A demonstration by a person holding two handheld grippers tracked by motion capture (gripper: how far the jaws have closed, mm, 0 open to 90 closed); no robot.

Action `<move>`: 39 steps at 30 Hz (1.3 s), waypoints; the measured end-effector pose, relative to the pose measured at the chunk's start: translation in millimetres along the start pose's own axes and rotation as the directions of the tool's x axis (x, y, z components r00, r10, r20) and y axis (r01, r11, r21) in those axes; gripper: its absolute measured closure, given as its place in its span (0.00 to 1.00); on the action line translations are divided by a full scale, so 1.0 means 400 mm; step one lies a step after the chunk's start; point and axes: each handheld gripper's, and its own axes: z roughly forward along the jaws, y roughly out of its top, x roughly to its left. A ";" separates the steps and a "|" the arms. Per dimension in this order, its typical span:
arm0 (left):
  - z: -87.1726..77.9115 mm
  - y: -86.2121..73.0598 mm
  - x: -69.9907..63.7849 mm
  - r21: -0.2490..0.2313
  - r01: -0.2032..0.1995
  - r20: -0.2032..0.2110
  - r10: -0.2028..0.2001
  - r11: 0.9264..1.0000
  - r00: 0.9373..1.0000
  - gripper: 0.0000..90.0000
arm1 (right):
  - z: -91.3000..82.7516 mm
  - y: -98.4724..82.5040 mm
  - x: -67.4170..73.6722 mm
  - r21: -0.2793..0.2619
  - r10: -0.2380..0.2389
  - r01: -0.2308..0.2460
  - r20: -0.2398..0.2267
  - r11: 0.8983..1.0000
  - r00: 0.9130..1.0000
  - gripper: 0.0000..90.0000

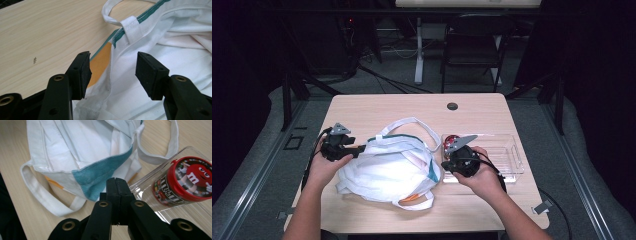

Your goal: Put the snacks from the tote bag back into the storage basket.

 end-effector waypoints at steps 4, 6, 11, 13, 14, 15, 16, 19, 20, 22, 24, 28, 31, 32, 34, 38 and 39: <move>0.000 0.000 0.000 0.001 0.002 0.000 -0.002 1.000 1.000 0.50 | -0.004 -0.013 0.012 -0.022 0.013 -0.013 -0.003 1.000 1.000 1.00; 0.000 0.000 0.000 0.001 0.002 0.000 -0.002 1.000 1.000 0.50 | -0.004 -0.018 0.017 -0.026 0.006 -0.006 0.002 1.000 1.000 1.00; -0.001 0.000 0.000 0.000 -0.001 -0.003 0.001 1.000 1.000 0.51 | -0.005 -0.033 0.031 -0.049 0.010 -0.009 0.016 0.999 1.000 1.00; -0.001 -0.001 0.000 0.001 0.002 -0.001 -0.002 1.000 1.000 0.51 | -0.005 -0.039 0.033 -0.061 0.013 -0.011 0.026 0.998 1.000 1.00; 0.000 -0.001 0.000 0.002 0.003 -0.001 -0.003 1.000 1.000 0.51 | -0.006 -0.041 0.034 -0.062 0.015 -0.014 0.027 0.998 1.000 1.00; 0.000 -0.001 0.000 0.002 0.003 0.000 -0.003 1.000 1.000 0.50 | -0.006 -0.044 0.036 -0.070 0.018 -0.015 0.037 0.997 0.999 1.00; 0.000 -0.001 0.000 0.001 0.001 0.000 -0.001 1.000 1.000 0.51 | -0.006 -0.047 0.036 -0.072 0.018 -0.016 0.033 0.997 0.999 1.00; 0.001 -0.001 0.000 0.000 0.000 -0.002 0.000 1.000 1.000 0.51 | -0.003 -0.055 0.038 -0.080 0.021 -0.018 0.036 0.997 0.999 1.00; 0.000 -0.001 0.000 0.001 -0.001 -0.003 0.001 1.000 1.000 0.51 | -0.002 -0.057 0.038 -0.084 0.019 -0.016 0.039 0.996 0.999 1.00; -0.001 -0.001 0.000 -0.001 -0.003 -0.006 0.003 1.000 1.000 0.51 | -0.002 -0.061 0.038 -0.094 0.019 -0.014 0.045 0.995 0.999 1.00; -0.002 -0.001 0.000 -0.003 0.000 -0.006 0.000 1.000 1.000 0.51 | 0.000 -0.068 0.037 -0.106 0.025 -0.019 0.053 0.994 0.998 1.00; -0.004 0.000 0.001 -0.008 0.000 -0.004 0.000 1.000 1.000 0.51 | -0.001 -0.082 0.036 -0.128 0.033 -0.026 0.057 0.991 0.998 1.00; -0.006 0.000 0.001 -0.013 -0.001 -0.009 0.001 1.000 1.000 0.51 | -0.002 -0.090 0.036 -0.142 0.039 -0.030 0.061 0.989 0.997 1.00; -0.006 0.000 0.001 -0.013 -0.002 -0.009 0.002 1.000 1.000 0.51 | -0.001 -0.093 0.035 -0.149 0.045 -0.036 0.056 0.988 0.997 1.00; -0.007 0.000 0.001 -0.014 -0.001 -0.009 0.000 1.000 1.000 0.51 | 0.000 -0.098 0.035 -0.153 0.046 -0.036 0.058 0.988 0.997 1.00; -0.008 0.000 0.002 -0.012 -0.002 -0.010 0.001 1.000 1.000 0.51 | 0.006 -0.104 0.038 -0.155 0.047 -0.037 0.056 0.987 0.997 1.00; -0.008 0.000 0.002 -0.013 -0.002 -0.010 0.002 1.000 1.000 0.51 | 0.007 -0.105 0.038 -0.153 0.045 -0.036 0.057 0.988 0.997 1.00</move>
